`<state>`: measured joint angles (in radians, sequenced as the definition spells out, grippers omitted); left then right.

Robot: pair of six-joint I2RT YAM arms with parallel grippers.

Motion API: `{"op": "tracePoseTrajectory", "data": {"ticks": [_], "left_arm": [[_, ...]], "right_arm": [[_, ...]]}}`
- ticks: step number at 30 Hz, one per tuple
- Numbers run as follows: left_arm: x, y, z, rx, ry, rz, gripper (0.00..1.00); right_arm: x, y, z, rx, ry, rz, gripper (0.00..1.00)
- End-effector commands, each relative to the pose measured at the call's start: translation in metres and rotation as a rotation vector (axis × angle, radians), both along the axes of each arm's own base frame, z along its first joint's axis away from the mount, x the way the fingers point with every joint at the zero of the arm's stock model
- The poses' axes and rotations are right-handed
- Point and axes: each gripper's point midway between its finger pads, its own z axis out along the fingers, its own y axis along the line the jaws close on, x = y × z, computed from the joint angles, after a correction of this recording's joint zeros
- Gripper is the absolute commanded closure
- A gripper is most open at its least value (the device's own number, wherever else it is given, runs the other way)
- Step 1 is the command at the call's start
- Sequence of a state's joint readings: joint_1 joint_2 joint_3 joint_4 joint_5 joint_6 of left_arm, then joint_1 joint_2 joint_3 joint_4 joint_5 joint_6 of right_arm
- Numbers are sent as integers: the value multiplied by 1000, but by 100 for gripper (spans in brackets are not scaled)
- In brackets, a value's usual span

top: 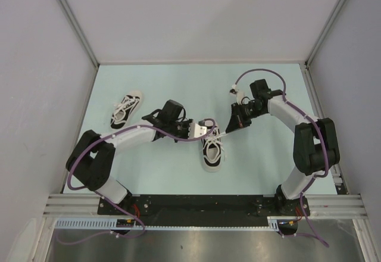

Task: Tie the shoes

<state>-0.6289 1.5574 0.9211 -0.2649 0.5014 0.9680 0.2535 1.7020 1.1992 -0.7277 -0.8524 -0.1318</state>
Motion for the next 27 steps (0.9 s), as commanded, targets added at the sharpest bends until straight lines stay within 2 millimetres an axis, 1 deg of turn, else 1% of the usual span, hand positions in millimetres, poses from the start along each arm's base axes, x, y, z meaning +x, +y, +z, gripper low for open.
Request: {"op": "tracePoseTrajectory", "data": {"ticks": [1, 2, 3, 7, 16, 20, 27], "left_arm": [[1, 6, 3, 0, 4, 11, 100], [3, 9, 6, -3, -12, 11, 100], [-1, 13, 2, 10, 0, 7, 100], [-7, 20, 0, 27, -19, -17, 100], [-23, 32, -5, 57, -22, -49, 100], [-24, 34, -5, 60, -29, -47, 100], [-18, 35, -8, 64, -34, -26, 100]], "right_arm": [[9, -4, 21, 15, -86, -11, 100], [8, -6, 21, 8, -81, -13, 100], [8, -8, 19, 0, -77, -16, 100], [3, -14, 14, -28, -70, -3, 100], [-16, -20, 10, -61, -31, 48, 100], [-21, -26, 8, -83, -24, 63, 100], [-19, -35, -1, -122, -29, 56, 100]]}}
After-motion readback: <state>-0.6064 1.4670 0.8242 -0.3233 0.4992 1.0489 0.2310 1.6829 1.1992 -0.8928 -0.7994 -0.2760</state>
